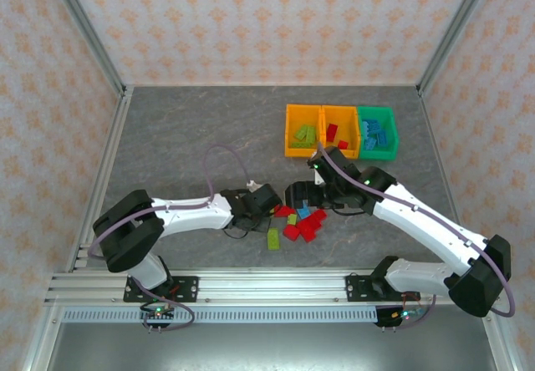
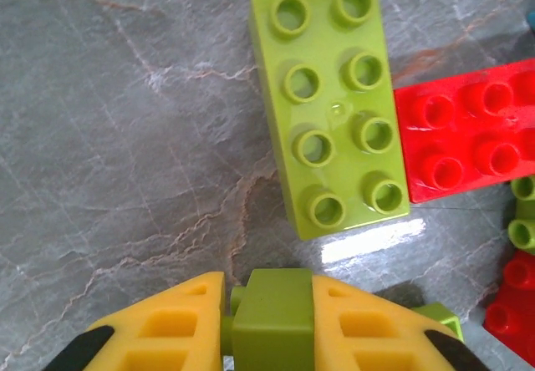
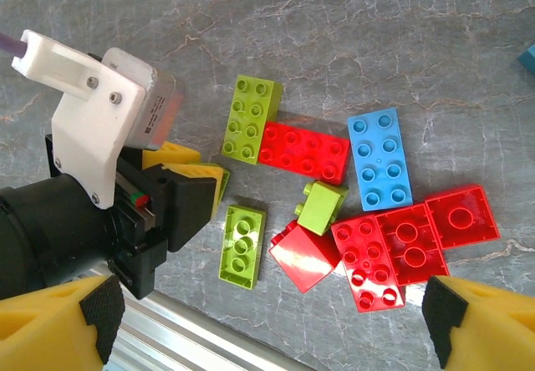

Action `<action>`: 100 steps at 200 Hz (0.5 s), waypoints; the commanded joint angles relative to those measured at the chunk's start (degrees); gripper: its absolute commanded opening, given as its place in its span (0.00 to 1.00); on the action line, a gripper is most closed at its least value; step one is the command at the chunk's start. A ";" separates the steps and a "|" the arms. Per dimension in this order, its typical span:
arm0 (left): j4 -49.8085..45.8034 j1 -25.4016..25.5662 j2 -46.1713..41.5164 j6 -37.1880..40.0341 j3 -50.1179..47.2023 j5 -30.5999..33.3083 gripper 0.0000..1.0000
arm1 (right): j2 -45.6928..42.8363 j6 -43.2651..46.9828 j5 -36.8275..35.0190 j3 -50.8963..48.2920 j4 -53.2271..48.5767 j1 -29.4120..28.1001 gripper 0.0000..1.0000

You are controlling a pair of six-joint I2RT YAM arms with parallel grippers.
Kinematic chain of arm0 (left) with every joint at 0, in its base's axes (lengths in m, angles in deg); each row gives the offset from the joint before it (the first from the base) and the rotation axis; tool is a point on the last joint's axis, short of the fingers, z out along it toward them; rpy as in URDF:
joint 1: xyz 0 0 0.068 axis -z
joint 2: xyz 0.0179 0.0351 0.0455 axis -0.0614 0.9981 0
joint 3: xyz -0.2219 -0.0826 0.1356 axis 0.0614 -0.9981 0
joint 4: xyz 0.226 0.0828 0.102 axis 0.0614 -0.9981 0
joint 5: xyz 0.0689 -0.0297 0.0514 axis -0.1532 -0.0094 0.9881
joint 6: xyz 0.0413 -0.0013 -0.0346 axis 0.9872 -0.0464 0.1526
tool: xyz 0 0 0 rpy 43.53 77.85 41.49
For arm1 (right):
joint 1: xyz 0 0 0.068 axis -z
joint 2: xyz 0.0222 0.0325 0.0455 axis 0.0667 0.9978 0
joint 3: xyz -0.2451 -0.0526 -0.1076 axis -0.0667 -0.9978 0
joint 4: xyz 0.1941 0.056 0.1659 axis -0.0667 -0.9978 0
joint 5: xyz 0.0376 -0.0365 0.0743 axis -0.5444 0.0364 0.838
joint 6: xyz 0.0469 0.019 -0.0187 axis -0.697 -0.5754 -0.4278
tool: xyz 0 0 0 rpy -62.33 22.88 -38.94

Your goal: Sort the legos into containers by color

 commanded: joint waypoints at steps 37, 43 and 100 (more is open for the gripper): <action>-0.63 0.44 -9.10 4.88 9.96 5.90 0.20 | -6.82 -4.26 -11.17 -0.51 -0.68 -0.26 0.94; -0.41 0.34 -8.22 6.25 12.30 7.76 0.20 | -7.86 -4.94 -13.03 -0.59 -0.52 -0.26 0.94; 3.06 -7.44 16.57 17.11 42.37 17.53 0.19 | -17.41 -10.49 -22.85 -2.90 0.03 -0.24 0.96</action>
